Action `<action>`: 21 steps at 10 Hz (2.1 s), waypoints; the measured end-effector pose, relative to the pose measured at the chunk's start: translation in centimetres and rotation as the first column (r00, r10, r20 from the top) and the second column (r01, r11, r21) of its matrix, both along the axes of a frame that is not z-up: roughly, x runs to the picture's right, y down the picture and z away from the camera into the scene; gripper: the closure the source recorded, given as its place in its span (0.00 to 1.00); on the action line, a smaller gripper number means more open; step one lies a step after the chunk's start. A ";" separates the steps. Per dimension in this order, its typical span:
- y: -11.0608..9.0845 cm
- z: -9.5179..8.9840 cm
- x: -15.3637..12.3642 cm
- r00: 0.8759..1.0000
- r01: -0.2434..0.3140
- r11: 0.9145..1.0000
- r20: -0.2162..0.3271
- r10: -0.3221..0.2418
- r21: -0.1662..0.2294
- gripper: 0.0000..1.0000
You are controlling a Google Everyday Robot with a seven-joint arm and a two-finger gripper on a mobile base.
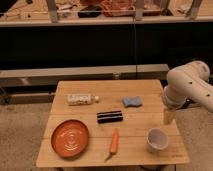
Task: Place the white sponge in the ceramic bowl
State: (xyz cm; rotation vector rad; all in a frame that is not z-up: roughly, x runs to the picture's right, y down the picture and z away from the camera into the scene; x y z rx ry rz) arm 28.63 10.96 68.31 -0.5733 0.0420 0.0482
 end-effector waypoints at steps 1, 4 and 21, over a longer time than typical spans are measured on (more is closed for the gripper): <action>0.0 0.0 0.0 1.000 0.000 1.000 0.000 0.000 0.000 0.20; -1.4 0.6 -0.4 1.000 0.011 1.000 0.012 -0.012 0.022 0.20; -6.7 5.3 -4.8 0.972 0.156 0.978 0.152 -0.176 0.138 0.20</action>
